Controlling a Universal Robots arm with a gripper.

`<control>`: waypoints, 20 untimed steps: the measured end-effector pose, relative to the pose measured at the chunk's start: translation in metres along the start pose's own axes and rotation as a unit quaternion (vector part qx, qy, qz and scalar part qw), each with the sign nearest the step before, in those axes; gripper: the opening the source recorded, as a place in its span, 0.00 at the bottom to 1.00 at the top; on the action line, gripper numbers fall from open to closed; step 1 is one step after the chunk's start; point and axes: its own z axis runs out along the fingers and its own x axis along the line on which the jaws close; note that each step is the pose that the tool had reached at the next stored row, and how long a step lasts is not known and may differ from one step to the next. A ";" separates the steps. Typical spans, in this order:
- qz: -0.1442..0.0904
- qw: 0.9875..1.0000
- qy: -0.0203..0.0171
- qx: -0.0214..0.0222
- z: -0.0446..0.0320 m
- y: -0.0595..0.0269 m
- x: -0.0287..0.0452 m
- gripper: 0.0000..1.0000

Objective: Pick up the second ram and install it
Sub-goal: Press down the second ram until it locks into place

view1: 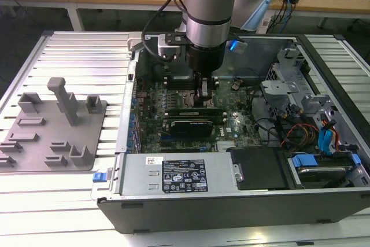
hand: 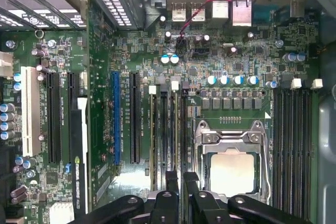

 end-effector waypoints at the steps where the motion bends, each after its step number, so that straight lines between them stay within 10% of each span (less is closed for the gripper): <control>1: 0.000 1.000 0.000 0.000 0.0000 -0.0001 -0.0001 0.17; 13: 0.000 1.000 0.000 0.000 0.0001 -0.0016 -0.0001 0.08; 20: 0.000 1.000 0.000 0.000 0.0007 -0.0222 -0.0002 0.08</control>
